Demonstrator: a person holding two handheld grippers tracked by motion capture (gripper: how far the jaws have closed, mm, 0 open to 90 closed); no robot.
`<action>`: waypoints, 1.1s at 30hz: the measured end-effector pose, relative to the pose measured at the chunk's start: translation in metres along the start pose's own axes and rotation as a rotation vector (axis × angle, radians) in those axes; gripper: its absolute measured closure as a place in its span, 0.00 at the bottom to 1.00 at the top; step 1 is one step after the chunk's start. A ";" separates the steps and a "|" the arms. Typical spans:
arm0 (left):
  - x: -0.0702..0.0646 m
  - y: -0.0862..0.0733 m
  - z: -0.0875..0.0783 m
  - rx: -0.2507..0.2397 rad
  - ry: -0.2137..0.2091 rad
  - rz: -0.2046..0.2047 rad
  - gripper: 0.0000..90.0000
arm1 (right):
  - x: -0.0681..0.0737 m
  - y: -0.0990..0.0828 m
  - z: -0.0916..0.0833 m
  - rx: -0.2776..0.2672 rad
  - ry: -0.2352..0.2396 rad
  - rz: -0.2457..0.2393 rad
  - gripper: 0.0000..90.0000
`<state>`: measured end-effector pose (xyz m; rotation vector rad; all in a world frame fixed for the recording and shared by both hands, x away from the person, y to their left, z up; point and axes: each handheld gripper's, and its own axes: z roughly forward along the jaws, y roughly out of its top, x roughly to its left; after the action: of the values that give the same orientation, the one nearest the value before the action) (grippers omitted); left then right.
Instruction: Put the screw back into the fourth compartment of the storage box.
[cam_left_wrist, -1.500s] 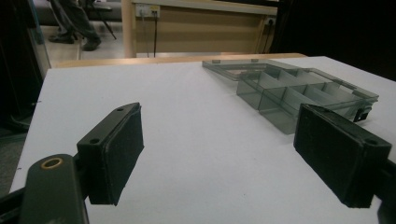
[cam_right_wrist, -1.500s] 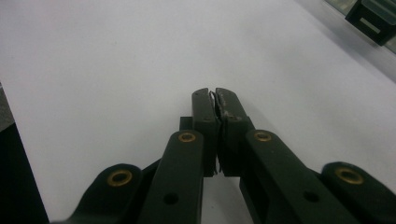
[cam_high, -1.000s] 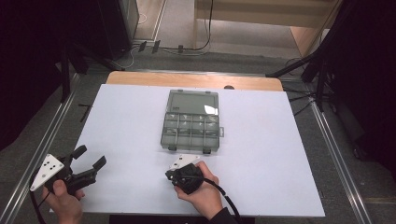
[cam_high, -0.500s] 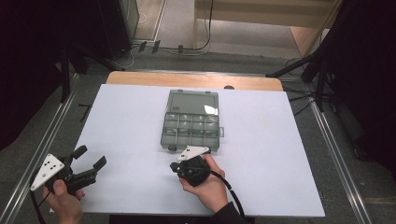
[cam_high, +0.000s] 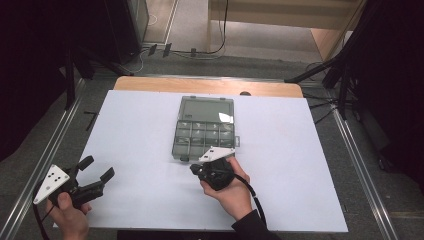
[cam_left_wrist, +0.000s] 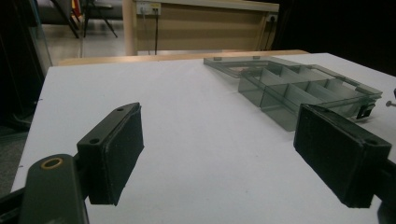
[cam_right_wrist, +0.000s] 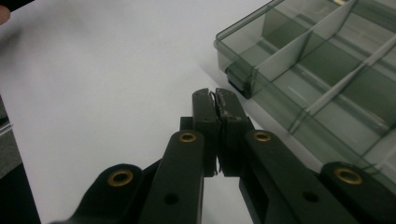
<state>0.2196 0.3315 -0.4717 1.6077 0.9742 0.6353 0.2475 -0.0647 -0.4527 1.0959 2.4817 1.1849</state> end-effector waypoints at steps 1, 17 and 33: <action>0.000 0.000 0.000 -0.001 -0.001 0.001 0.18 | -0.004 0.002 -0.003 -0.001 -0.010 0.002 1.00; -0.001 0.000 0.000 0.001 -0.004 0.000 0.18 | -0.029 0.017 -0.020 -0.031 -0.054 0.022 1.00; 0.000 0.000 0.000 0.005 -0.005 0.003 0.18 | -0.053 0.028 -0.025 -0.033 -0.093 0.043 1.00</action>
<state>0.2196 0.3311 -0.4720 1.6149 0.9708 0.6302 0.2893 -0.1050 -0.4234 1.1739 2.3718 1.1552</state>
